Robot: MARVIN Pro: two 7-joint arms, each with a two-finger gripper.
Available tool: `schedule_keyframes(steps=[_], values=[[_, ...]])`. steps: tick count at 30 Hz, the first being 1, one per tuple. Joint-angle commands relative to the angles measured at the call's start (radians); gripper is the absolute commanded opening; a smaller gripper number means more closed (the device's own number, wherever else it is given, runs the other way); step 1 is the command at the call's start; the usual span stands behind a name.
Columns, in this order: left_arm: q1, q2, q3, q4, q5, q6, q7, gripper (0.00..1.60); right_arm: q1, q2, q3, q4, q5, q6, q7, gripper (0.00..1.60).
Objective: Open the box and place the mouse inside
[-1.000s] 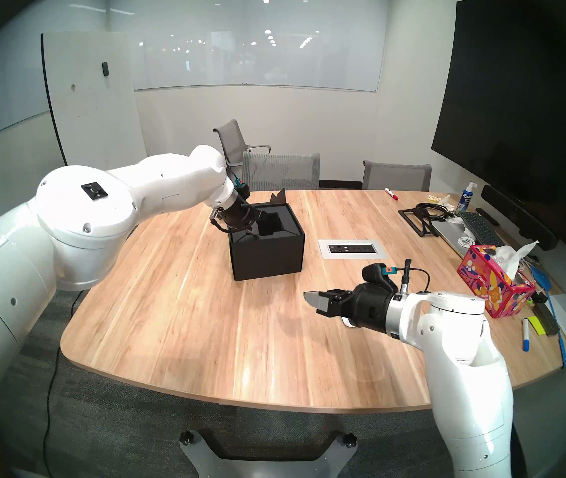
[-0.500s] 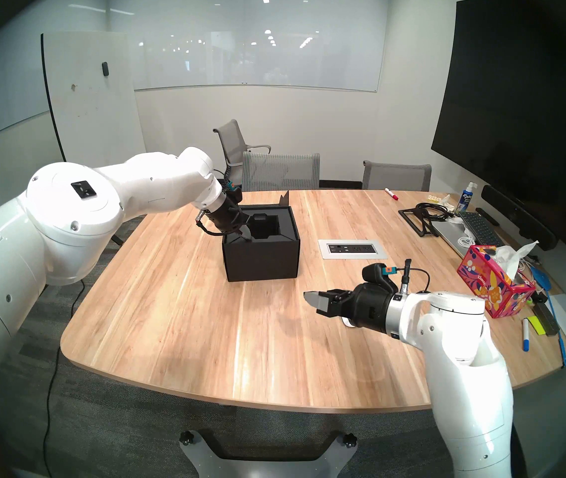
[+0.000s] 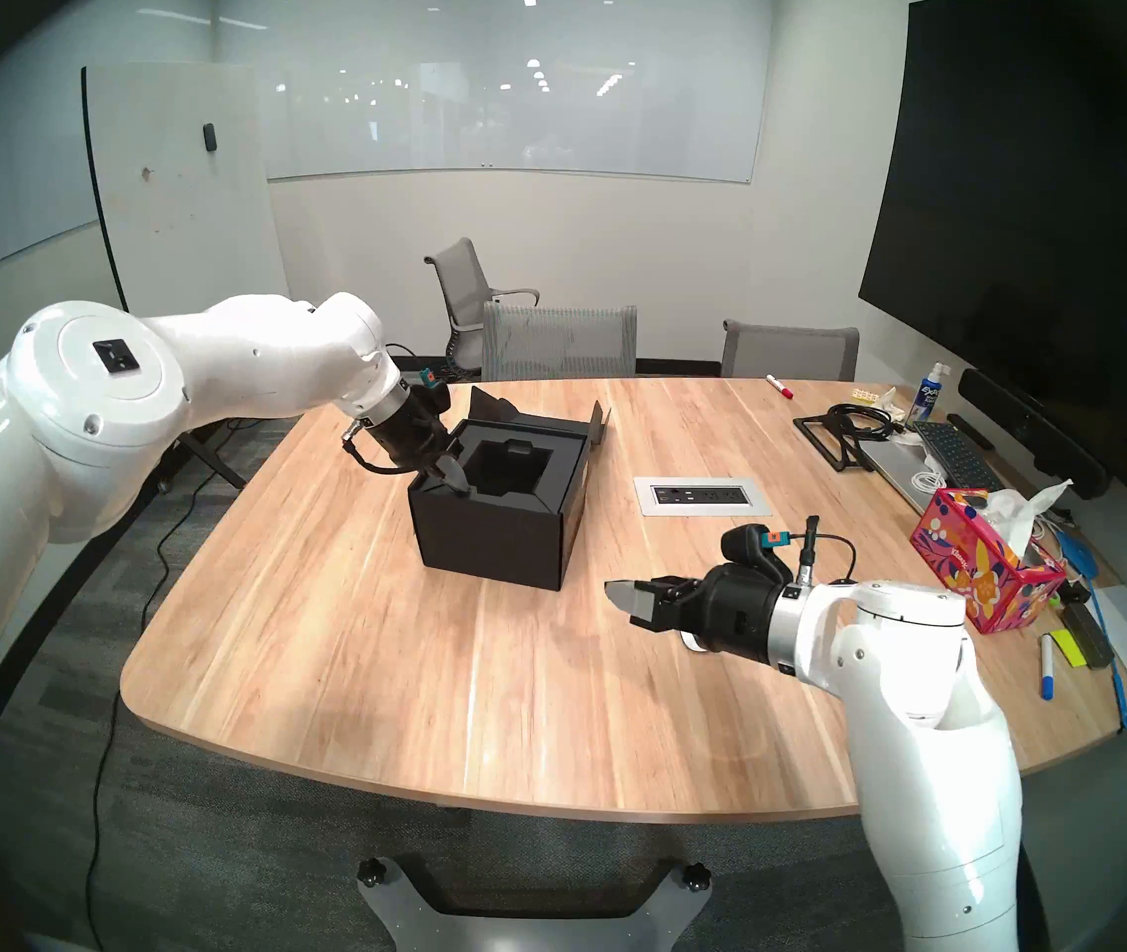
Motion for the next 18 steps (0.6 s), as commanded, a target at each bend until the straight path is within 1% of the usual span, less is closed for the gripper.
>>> schedule_keyframes(steps=[1,4,5,6,11,12,14,16,17,18], values=[[-0.01,0.075,0.07,-0.122,0.069,-0.014,-0.058,0.0,0.007,0.003,-0.002,-0.018,0.002,-0.003,0.001,1.6],[-0.018,0.091,0.093,-0.165,0.089,-0.023,-0.089,0.0,0.007,0.002,-0.002,-0.017,0.002,-0.003,0.001,1.6],[-0.016,0.091,0.101,-0.165,0.096,-0.026,-0.106,0.0,0.007,0.002,-0.002,-0.016,0.002,-0.003,0.001,1.6],[-0.024,0.099,0.107,-0.186,0.101,-0.03,-0.114,0.0,0.007,0.002,-0.002,-0.016,0.002,-0.003,0.002,1.6],[-0.044,0.118,0.133,-0.235,0.125,-0.05,-0.176,0.0,0.007,0.002,-0.002,-0.015,0.002,-0.003,0.002,1.6],[-0.067,0.136,0.139,-0.288,0.13,-0.063,-0.177,0.0,0.007,0.002,-0.002,-0.015,0.002,-0.003,0.002,1.6],[-0.059,0.132,0.146,-0.272,0.136,-0.066,-0.21,0.0,0.007,0.002,-0.002,-0.014,0.002,-0.003,0.002,1.6],[-0.082,0.151,0.151,-0.329,0.139,-0.08,-0.217,0.0,0.007,0.002,-0.002,-0.014,0.002,-0.003,0.003,1.6],[-0.082,0.151,0.151,-0.329,0.139,-0.08,-0.217,0.0,0.007,0.002,-0.002,-0.014,0.002,-0.003,0.003,1.6],[-0.062,0.137,0.151,-0.279,0.138,-0.076,-0.23,0.0,0.007,0.002,-0.002,-0.013,0.002,-0.003,0.003,1.6]])
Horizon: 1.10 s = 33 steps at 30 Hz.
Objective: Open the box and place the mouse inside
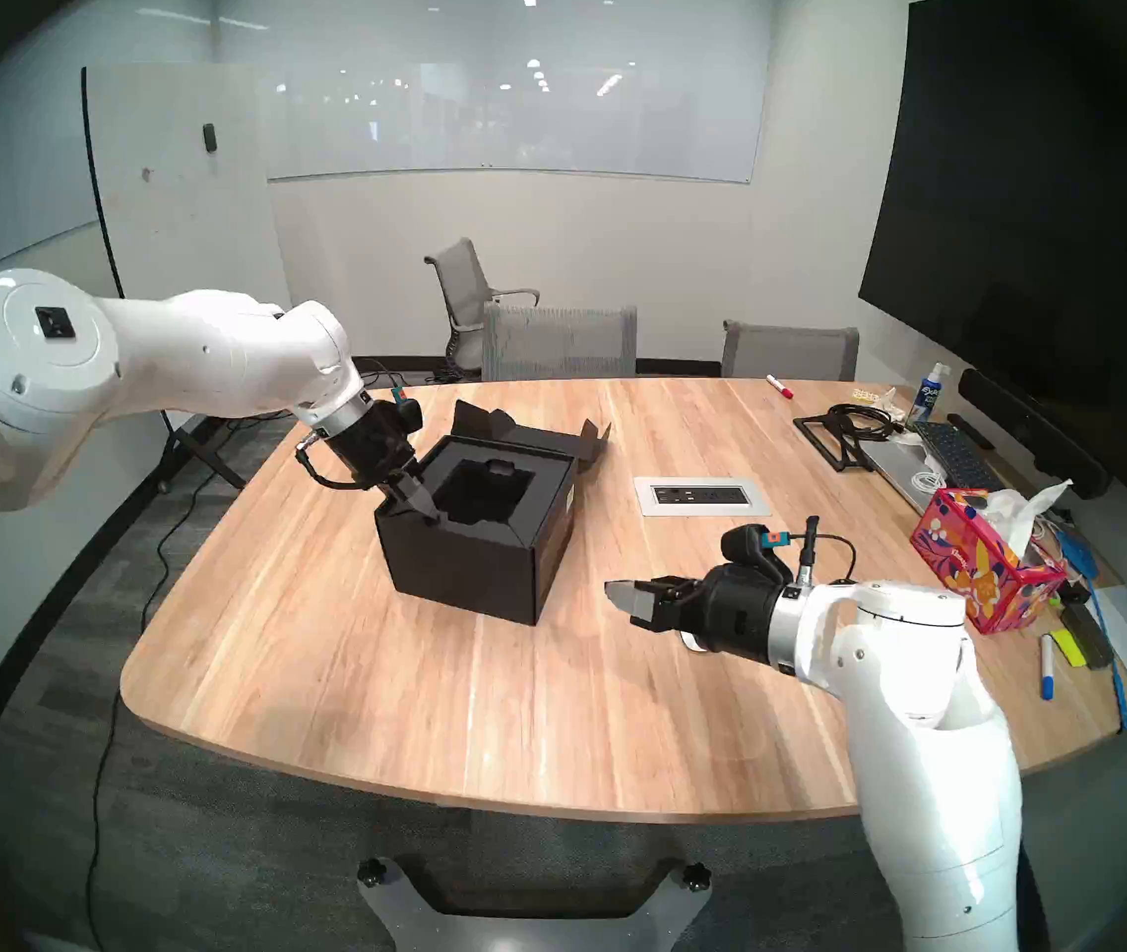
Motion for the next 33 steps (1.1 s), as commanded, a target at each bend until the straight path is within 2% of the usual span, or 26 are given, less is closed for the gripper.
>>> schedule_keyframes(steps=[1,6,7,9,10,24,28,33], values=[[0.031,0.036,0.054,-0.086,0.051,-0.006,-0.084,0.0,0.007,0.001,-0.002,-0.014,0.002,-0.003,0.002,1.6],[0.006,0.059,0.065,-0.15,0.057,-0.022,-0.105,0.0,0.007,0.001,-0.002,-0.012,0.002,-0.003,0.002,1.6],[-0.021,0.079,0.069,-0.219,0.061,-0.031,-0.099,0.0,0.007,0.001,-0.002,-0.012,0.002,-0.003,0.002,1.6],[-0.025,0.083,0.072,-0.23,0.062,-0.034,-0.104,0.0,0.007,0.001,-0.002,-0.012,0.002,-0.003,0.002,1.6],[-0.011,0.076,0.075,-0.192,0.064,-0.034,-0.119,0.0,0.007,0.001,-0.002,-0.012,0.002,-0.003,0.002,1.6],[-0.096,0.15,0.112,-0.349,0.094,-0.092,-0.161,0.0,0.007,0.001,-0.002,-0.012,0.002,-0.003,0.003,1.6],[-0.124,0.173,0.102,-0.394,0.087,-0.12,-0.166,0.0,0.007,0.001,-0.002,-0.013,0.002,-0.003,0.003,1.6],[-0.195,0.183,0.046,-0.468,0.049,-0.15,-0.143,0.0,0.007,0.002,-0.002,-0.015,0.001,-0.003,0.002,1.6]])
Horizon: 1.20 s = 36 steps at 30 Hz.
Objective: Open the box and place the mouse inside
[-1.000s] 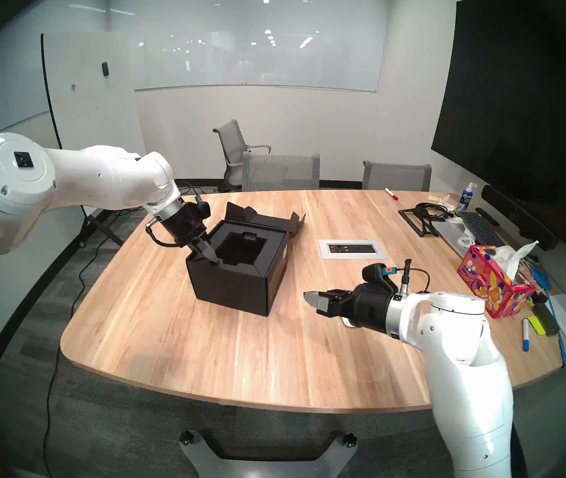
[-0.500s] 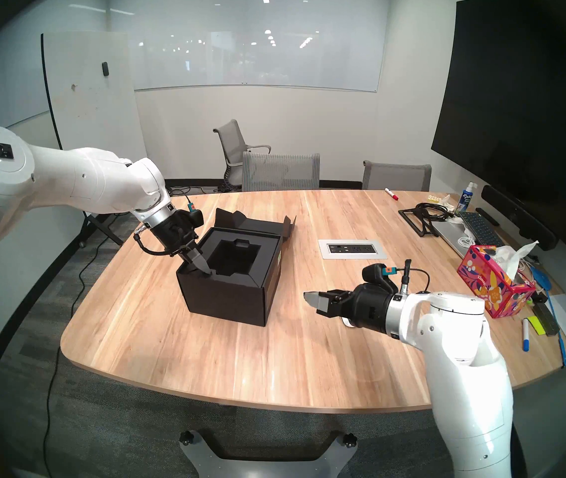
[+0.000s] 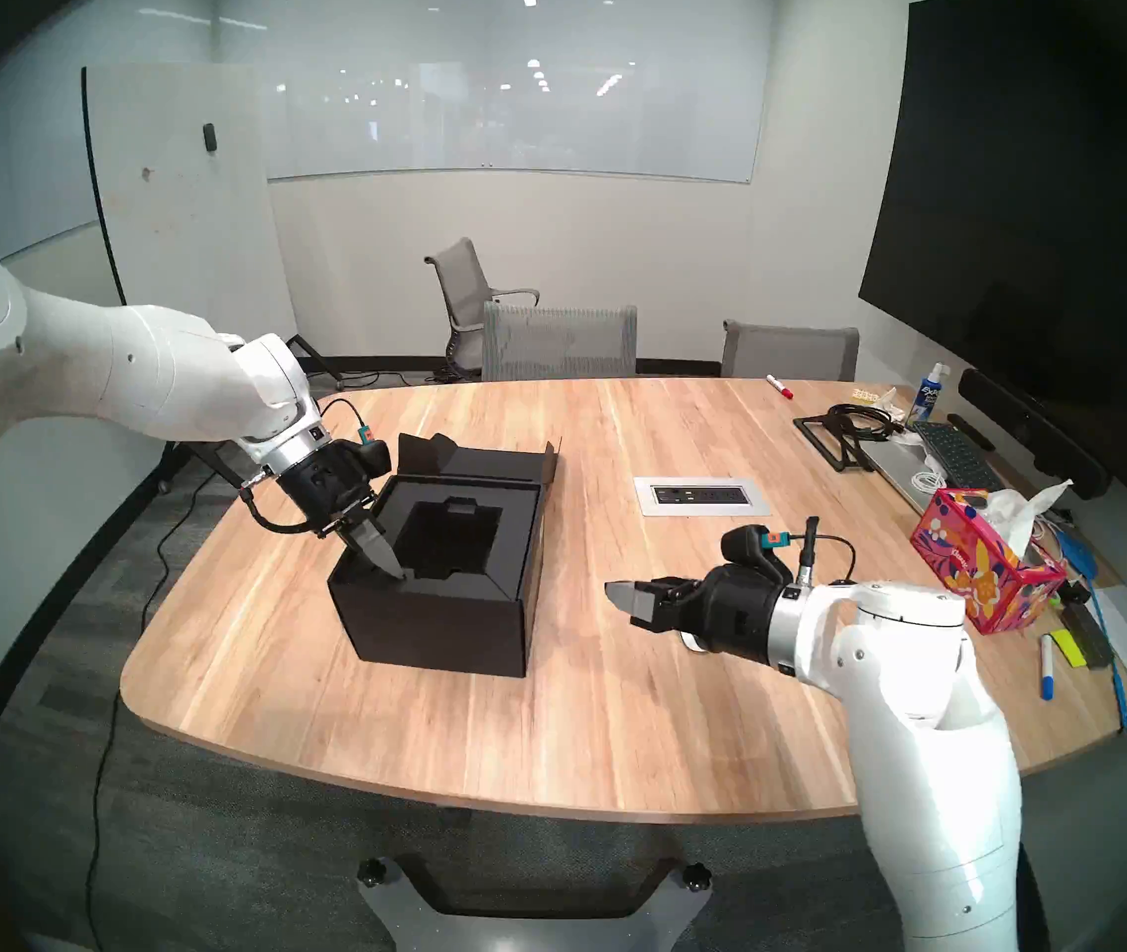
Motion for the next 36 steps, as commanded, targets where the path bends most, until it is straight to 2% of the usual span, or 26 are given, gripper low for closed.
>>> schedule_keyframes(steps=[1,4,9,17,18,25,28,32,36], values=[[-0.072,0.024,-0.05,-0.121,-0.033,-0.025,-0.002,0.0,0.007,0.002,-0.002,-0.017,0.002,-0.003,0.002,1.6],[-0.098,0.01,-0.104,-0.168,-0.078,-0.02,0.049,0.0,0.007,0.002,-0.002,-0.016,0.002,-0.003,0.002,1.6],[-0.102,-0.031,-0.179,-0.169,-0.151,-0.006,0.127,0.0,0.007,0.002,-0.002,-0.016,0.002,-0.003,0.002,1.6],[-0.09,-0.065,-0.267,-0.109,-0.314,0.039,0.321,0.0,0.007,0.002,-0.002,-0.018,0.001,-0.003,0.002,1.6],[-0.087,-0.069,-0.266,-0.092,-0.325,0.042,0.315,0.0,0.007,0.002,-0.002,-0.018,0.001,-0.003,0.002,1.6],[-0.071,-0.077,-0.267,0.0,-0.458,0.079,0.476,0.0,0.007,0.003,-0.002,-0.021,0.002,-0.003,0.0,1.6],[-0.067,-0.057,-0.265,0.024,-0.488,0.083,0.541,0.0,0.007,0.003,-0.002,-0.022,0.002,-0.003,-0.001,1.6],[-0.069,-0.018,-0.246,0.046,-0.47,0.074,0.532,0.0,0.008,0.003,-0.002,-0.022,0.002,-0.003,-0.001,1.6],[-0.075,0.017,-0.229,0.073,-0.434,0.08,0.479,0.0,0.007,0.003,-0.002,-0.021,0.002,-0.003,-0.001,1.6]])
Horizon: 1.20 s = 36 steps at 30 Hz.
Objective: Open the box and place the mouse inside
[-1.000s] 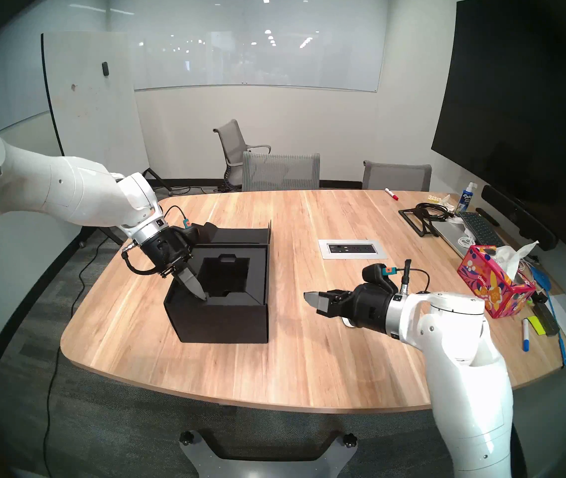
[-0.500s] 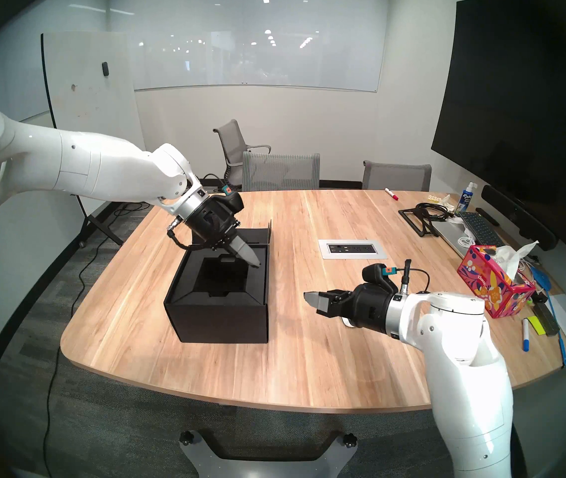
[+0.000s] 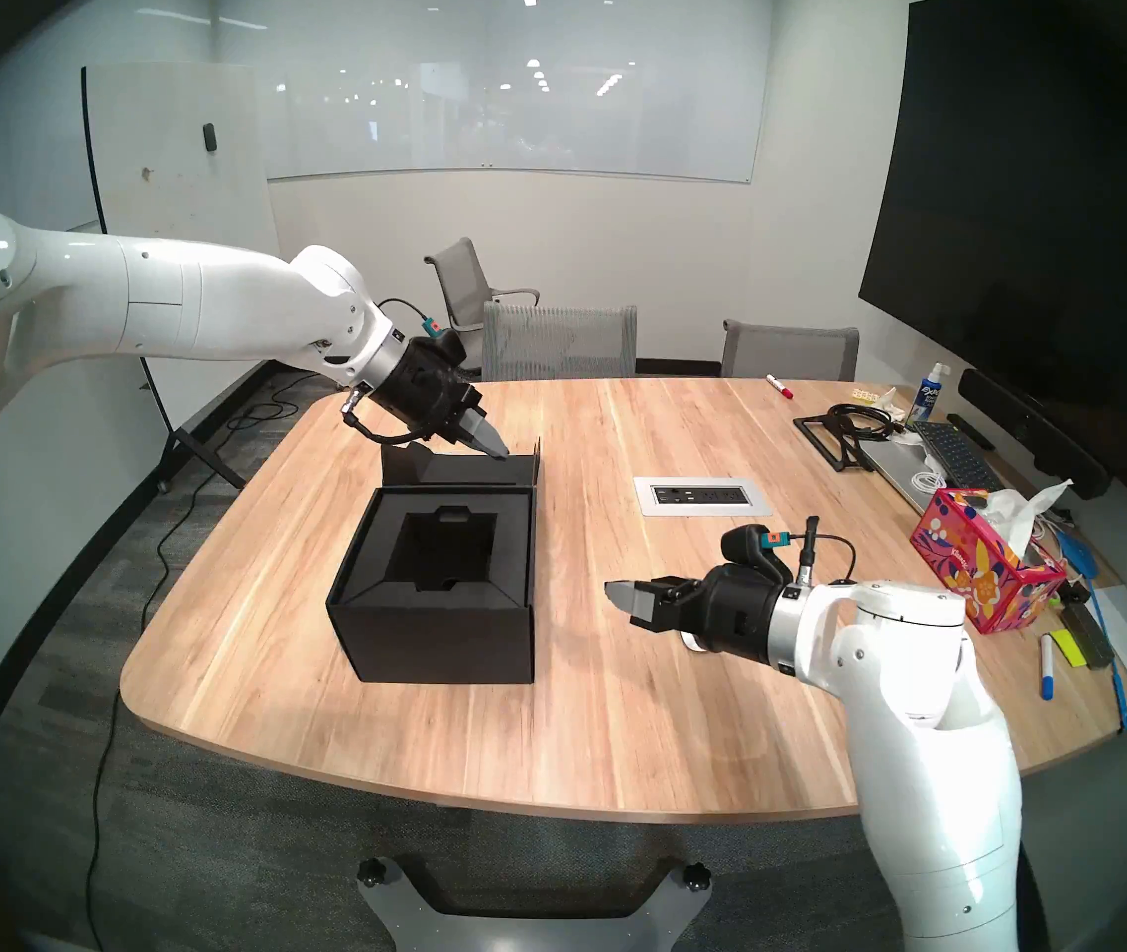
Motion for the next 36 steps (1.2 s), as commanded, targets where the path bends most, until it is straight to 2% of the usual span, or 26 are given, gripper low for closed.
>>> schedule_keyframes(steps=[1,15,24,28,36], values=[[-0.019,0.066,0.02,0.059,0.033,0.002,-0.062,0.0,0.007,0.003,-0.002,-0.019,0.002,-0.003,0.0,1.6],[0.03,0.077,0.11,0.269,0.193,-0.017,-0.26,0.0,0.007,0.002,-0.002,-0.02,0.002,-0.003,-0.001,1.6],[0.1,0.069,0.158,0.425,0.276,-0.059,-0.402,0.0,0.007,0.002,-0.002,-0.02,0.002,-0.003,-0.001,1.6],[0.132,0.066,0.174,0.492,0.303,-0.074,-0.461,0.0,0.007,0.002,-0.002,-0.02,0.002,-0.003,-0.001,1.6],[0.185,0.068,0.187,0.612,0.316,-0.081,-0.505,0.0,0.007,0.003,-0.002,-0.02,0.002,-0.003,-0.001,1.6]])
